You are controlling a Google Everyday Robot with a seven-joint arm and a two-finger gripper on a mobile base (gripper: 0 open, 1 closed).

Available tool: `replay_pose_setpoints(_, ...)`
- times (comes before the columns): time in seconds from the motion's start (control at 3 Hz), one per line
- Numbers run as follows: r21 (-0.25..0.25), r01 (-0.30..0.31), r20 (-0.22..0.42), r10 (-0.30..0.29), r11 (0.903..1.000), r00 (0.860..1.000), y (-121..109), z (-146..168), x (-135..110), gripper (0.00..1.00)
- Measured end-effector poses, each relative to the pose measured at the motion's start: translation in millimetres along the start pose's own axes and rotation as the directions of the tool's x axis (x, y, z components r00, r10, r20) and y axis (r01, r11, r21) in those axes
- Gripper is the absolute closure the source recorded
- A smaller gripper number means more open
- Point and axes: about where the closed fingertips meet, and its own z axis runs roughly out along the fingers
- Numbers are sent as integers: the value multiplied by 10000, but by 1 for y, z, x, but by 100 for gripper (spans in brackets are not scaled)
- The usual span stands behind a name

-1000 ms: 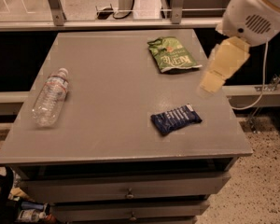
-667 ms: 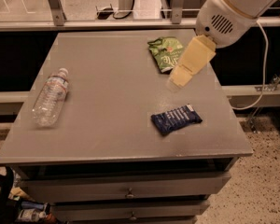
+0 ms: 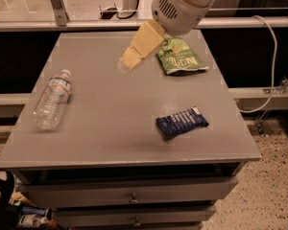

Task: Place water bottle upright

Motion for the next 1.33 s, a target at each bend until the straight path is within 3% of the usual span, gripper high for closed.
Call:
replay_pose_setpoints(0.33, 19, -432, 35, 432, 9991, 9991, 4, 0, -6, 0)
replay_pose_setpoints(0.67, 19, -432, 35, 432, 9991, 9991, 4, 0, -6, 0)
replay_pose_setpoints(1.0, -89, -1095, 143, 1096, 9939, 9939, -5, -1, -5, 0)
replay_pose_setpoints(1.33, -371, -2043, 77, 2047, 9782, 9788, -13, 10, -15, 0)
